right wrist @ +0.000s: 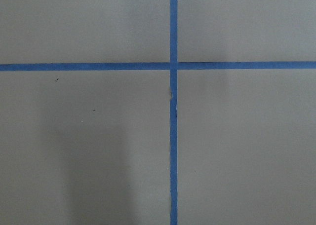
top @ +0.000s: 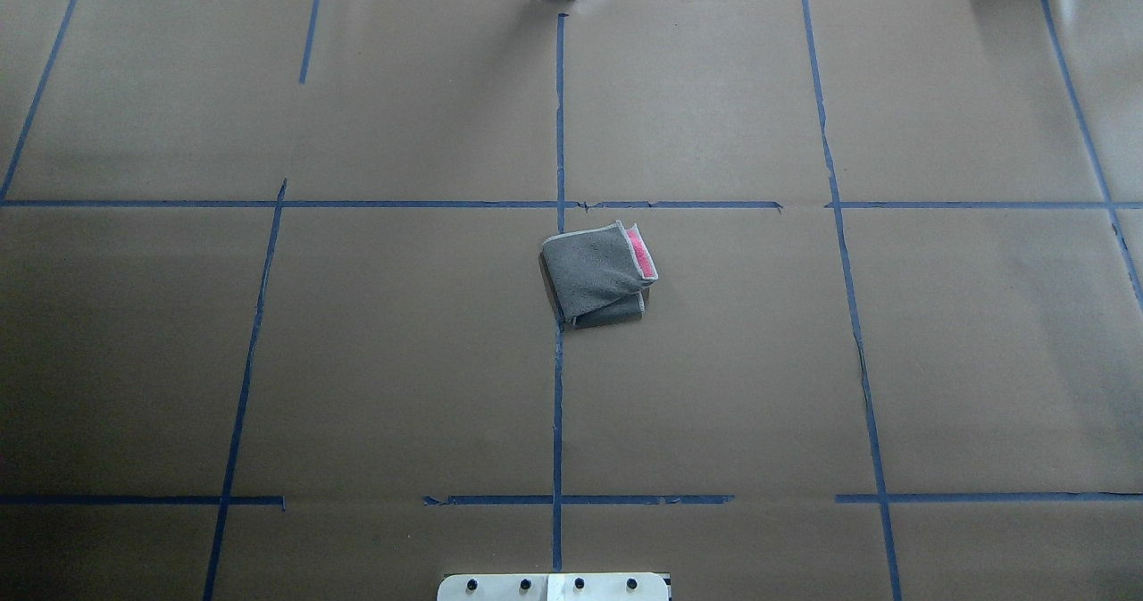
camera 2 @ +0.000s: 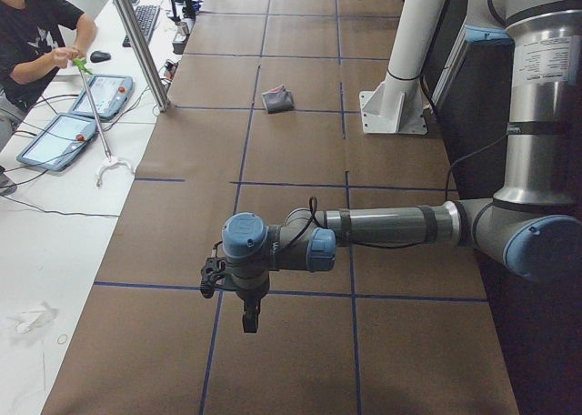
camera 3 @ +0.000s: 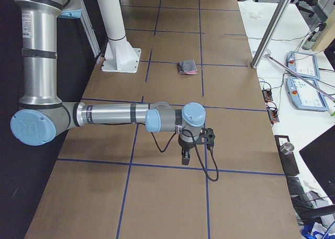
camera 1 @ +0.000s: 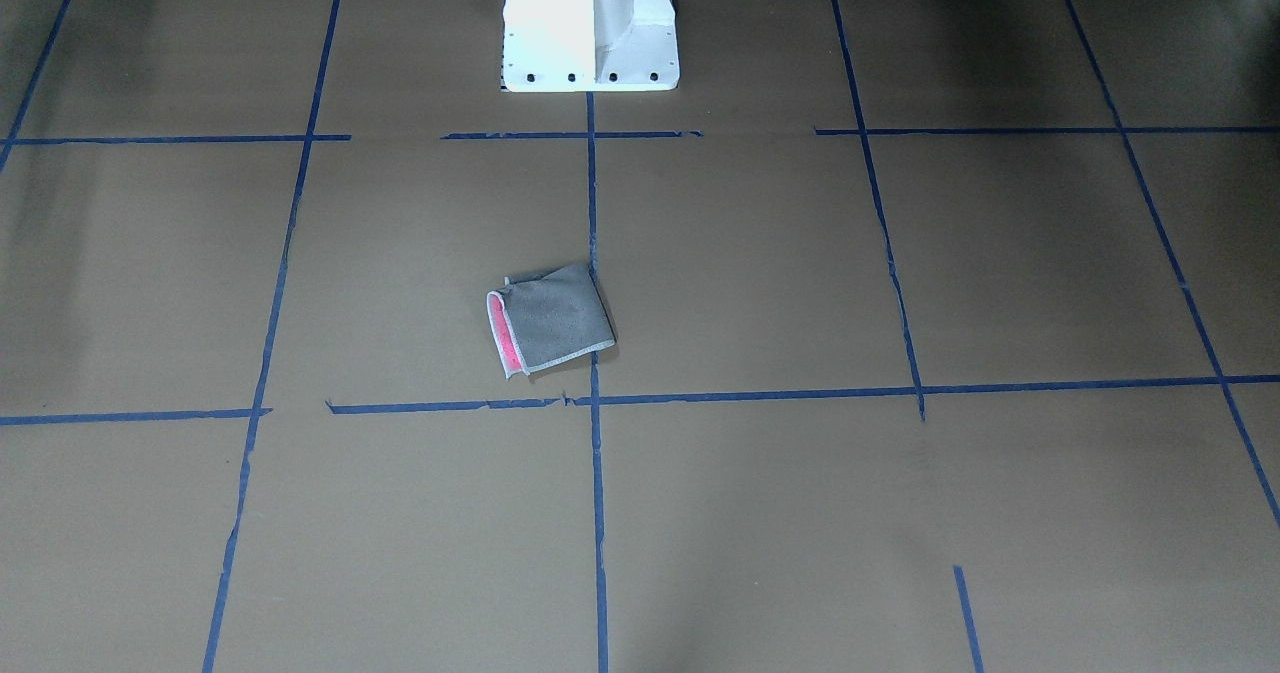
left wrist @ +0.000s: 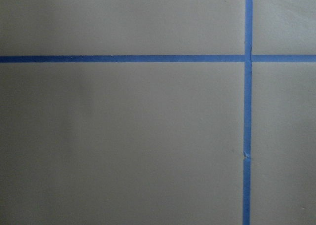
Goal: Fold towel twice with both arms
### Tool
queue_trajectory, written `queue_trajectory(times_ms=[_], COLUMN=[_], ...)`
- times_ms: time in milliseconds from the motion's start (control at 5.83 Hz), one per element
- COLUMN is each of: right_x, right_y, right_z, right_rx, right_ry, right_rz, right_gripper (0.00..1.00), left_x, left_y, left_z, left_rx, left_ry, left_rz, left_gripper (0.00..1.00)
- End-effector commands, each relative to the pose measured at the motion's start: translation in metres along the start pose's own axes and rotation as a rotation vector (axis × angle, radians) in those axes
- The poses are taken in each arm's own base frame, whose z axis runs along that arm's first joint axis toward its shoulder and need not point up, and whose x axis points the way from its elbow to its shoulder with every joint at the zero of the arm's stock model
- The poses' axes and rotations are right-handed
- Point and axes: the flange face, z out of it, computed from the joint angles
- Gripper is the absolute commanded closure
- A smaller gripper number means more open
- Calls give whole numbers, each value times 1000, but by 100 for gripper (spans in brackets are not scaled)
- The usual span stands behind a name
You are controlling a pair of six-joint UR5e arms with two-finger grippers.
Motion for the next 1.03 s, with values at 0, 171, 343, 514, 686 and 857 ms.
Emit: queue_trajectory(times_ms=[0,171,343,514,686,857], right_x=[-1,-2,-1,-3,-4,-4], right_y=[-1,-1,-2,-2,-6,-4], right_z=[0,-1,-1,-2,-3,-3], right_rx=[0,2,2,4,4,4], right_ry=[0,0,1,0,1,0], right_rz=[-2,-4,-1,-3,-3,-3], right_gripper=[0,0,0,0,0,0], left_x=[2,2,8,8,6,5], left_y=[-2,-2,-5,-5,0,-4], left_z=[-2,-1,-10,-7,-6,-4], left_rx=[4,0,20,17,26,31], left_ry=[1,1,-1,-7,-12,-6], left_rz=[3,2,17,25,41,35], left_gripper=[0,0,0,0,0,0])
